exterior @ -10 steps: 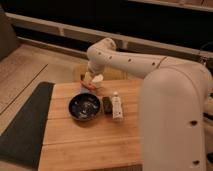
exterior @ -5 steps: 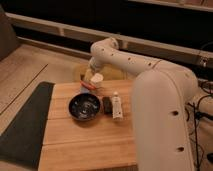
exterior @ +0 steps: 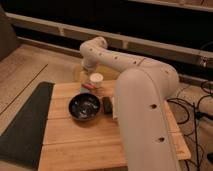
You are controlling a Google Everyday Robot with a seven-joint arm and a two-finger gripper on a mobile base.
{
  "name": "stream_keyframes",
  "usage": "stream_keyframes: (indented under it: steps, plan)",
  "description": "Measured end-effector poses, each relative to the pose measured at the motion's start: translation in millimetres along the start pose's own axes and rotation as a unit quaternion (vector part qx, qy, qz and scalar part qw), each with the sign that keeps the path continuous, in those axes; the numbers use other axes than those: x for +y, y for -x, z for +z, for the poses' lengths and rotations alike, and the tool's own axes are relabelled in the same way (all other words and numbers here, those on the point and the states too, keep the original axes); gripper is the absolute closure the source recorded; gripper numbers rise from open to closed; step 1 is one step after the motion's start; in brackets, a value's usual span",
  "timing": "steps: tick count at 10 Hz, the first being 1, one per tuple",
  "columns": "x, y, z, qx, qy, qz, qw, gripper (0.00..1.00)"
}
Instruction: Place the pepper in the ceramic cup
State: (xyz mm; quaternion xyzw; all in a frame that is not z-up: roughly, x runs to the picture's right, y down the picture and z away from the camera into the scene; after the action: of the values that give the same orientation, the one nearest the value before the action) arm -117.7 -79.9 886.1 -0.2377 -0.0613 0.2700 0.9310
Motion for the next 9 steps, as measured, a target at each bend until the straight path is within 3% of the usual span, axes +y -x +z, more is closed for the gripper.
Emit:
stream_keyframes:
  steps: [1, 4, 9]
  plan:
    - [9, 15, 13, 0.013, 0.014, -0.031, 0.9993, 0.35]
    - [17, 28, 43, 0.044, 0.045, -0.065, 0.9959, 0.35]
    - [17, 18, 96, 0.084, 0.096, -0.058, 0.9902, 0.35]
